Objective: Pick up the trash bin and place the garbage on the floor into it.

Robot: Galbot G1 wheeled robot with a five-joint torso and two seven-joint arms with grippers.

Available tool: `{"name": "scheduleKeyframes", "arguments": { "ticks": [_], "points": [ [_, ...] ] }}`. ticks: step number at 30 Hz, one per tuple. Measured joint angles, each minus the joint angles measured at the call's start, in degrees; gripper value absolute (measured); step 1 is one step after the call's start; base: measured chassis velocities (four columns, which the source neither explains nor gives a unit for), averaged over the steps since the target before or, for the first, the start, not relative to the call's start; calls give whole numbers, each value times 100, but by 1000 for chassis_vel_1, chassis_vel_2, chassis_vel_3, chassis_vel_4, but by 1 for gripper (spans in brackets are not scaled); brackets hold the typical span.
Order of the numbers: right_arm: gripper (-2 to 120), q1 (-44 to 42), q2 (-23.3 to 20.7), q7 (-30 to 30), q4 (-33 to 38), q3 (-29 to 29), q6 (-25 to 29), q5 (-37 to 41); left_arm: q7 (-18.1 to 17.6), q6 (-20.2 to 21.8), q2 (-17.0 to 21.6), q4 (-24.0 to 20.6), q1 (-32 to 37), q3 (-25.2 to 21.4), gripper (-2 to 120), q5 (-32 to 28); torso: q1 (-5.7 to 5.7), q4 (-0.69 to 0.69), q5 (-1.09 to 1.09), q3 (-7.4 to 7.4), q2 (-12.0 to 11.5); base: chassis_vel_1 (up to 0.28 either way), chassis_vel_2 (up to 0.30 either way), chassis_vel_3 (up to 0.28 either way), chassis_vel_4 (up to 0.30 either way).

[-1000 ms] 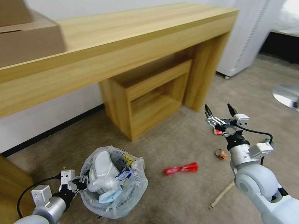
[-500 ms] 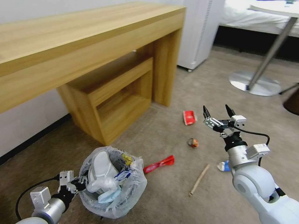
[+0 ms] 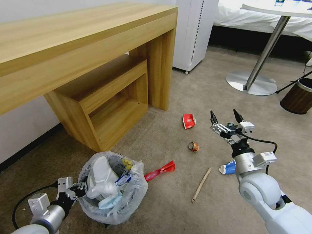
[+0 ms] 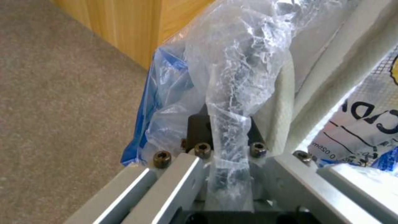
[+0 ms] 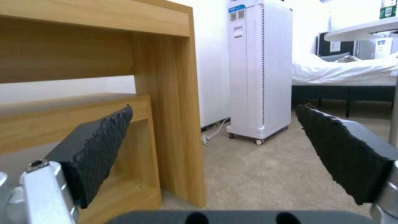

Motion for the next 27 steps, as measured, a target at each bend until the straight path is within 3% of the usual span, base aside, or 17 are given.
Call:
{"name": "scheduleKeyframes", "arguments": {
  "ticks": [15,27],
  "points": [
    [100,-65,-4,27,54,35,31,33,-349,144,-24,26,-8,-247,0,-178,0,0,0,0,0,0,0,0,0],
    [100,-104,37,-23,-29,27,34,49,-421,170,-31,26,15,-360,0,-288,0,0,0,0,0,0,0,0,0]
  ]
}}
